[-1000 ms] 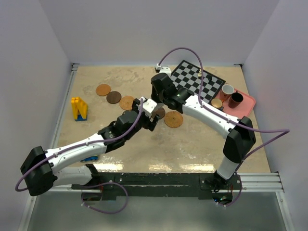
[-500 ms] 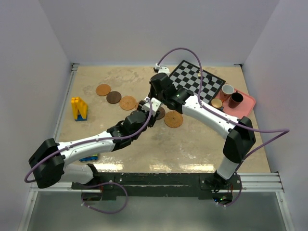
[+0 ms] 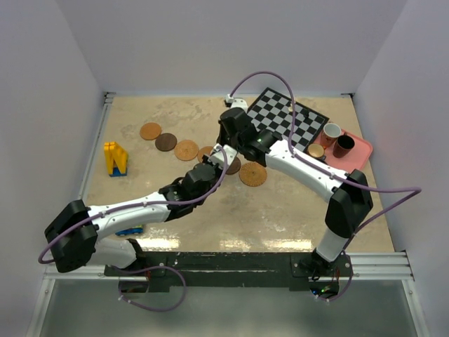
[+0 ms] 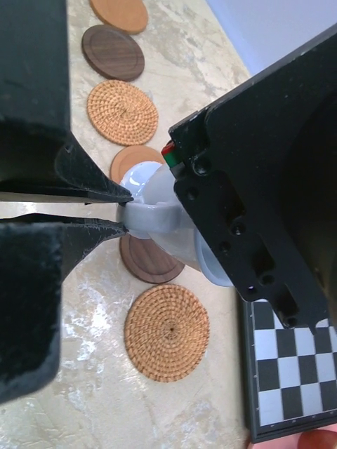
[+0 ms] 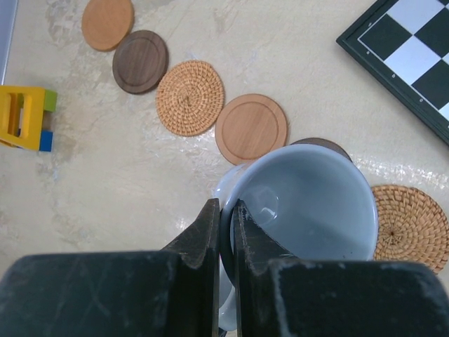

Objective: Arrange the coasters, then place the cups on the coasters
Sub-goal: Place the cup at the center of the board.

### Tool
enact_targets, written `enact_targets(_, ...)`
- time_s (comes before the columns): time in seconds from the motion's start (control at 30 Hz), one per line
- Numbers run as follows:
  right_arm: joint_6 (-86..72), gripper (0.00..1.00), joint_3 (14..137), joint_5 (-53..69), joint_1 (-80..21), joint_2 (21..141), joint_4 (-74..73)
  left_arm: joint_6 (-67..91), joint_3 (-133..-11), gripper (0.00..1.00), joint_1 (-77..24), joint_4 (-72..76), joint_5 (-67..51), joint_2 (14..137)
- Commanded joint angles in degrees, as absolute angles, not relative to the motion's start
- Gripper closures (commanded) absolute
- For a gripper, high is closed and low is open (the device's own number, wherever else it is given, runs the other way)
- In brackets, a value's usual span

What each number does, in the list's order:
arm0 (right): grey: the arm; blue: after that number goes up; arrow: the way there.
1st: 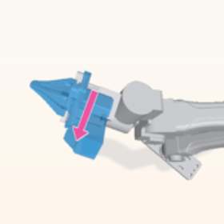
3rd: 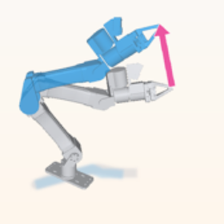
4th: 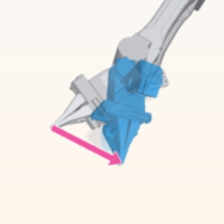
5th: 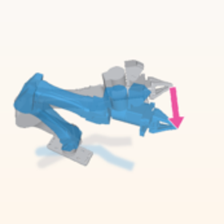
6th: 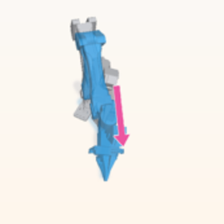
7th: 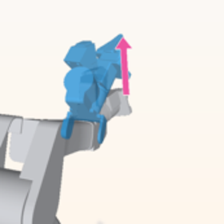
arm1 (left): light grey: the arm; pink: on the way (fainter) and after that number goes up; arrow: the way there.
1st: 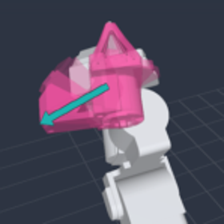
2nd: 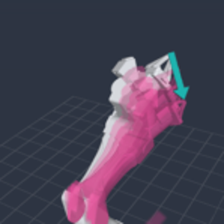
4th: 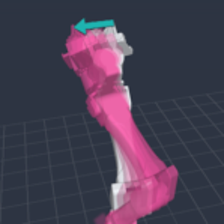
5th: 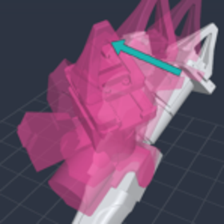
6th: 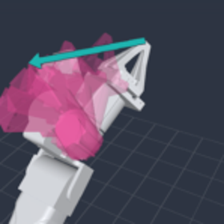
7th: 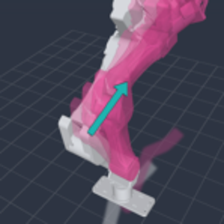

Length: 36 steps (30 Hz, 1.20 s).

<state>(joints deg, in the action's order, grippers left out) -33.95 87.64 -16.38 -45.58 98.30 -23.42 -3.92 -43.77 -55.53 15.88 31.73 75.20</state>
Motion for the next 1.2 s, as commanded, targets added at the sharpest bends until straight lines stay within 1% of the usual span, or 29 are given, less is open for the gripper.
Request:
enact_targets(0.0,-35.6,1.00,86.0,-15.0,-46.8,96.9,-17.7,1.6,-41.0,1.00,-55.5,19.7,28.2,72.9)
enact_targets(0.17,-36.3,1.00,82.0,-13.7,-46.8,96.6,-17.3,7.5,-35.4,1.00,-55.5,20.1,25.1,69.6)
enact_targets(0.37,-38.0,1.00,77.1,-15.0,-47.6,96.7,-14.9,9.9,-26.7,1.00,-55.5,27.8,19.4,67.8)
enact_targets(0.5,-38.6,0.99,75.4,-16.3,-48.1,97.1,-14.2,10.0,-24.2,1.00,-55.5,30.1,18.9,68.4)
enact_targets(0.63,-38.8,0.94,74.1,-17.0,-48.1,97.5,-13.6,10.1,-21.3,1.00,-55.5,33.2,18.4,68.7)
enact_targets(0.7,-38.8,0.93,73.7,-17.2,-48.1,97.8,-13.4,10.3,-19.7,1.00,-55.5,34.9,17.5,69.0)
enact_targets(0.87,-39.2,0.96,73.7,-17.5,-48.2,98.9,-12.9,10.0,-18.1,1.00,-55.5,35.6,14.9,67.8)
enact_targets(0.9,-39.2,0.95,73.8,-17.8,-48.3,99.0,-13.0,10.0,-18.1,0.97,-55.5,35.3,14.9,67.5)
enact_targets(0.97,-39.1,0.94,74.6,-19.5,-49.4,99.5,-14.1,10.3,-18.9,0.87,-55.5,33.1,16.8,67.3)
enact_targets(1.07,-39.4,0.93,76.5,-24.3,-51.6,100.8,-17.9,11.8,-18.8,0.81,-55.5,30.0,21.1,64.9)
enact_targets(1.1,-39.6,0.93,76.6,-25.6,-52.2,101.1,-18.6,12.1,-17.6,0.76,-55.5,30.6,21.4,62.5)
enact_targets(1.17,-40.3,0.93,76.3,-27.2,-52.9,101.5,-19.1,13.0,-15.0,0.63,-55.5,31.9,21.2,57.8)
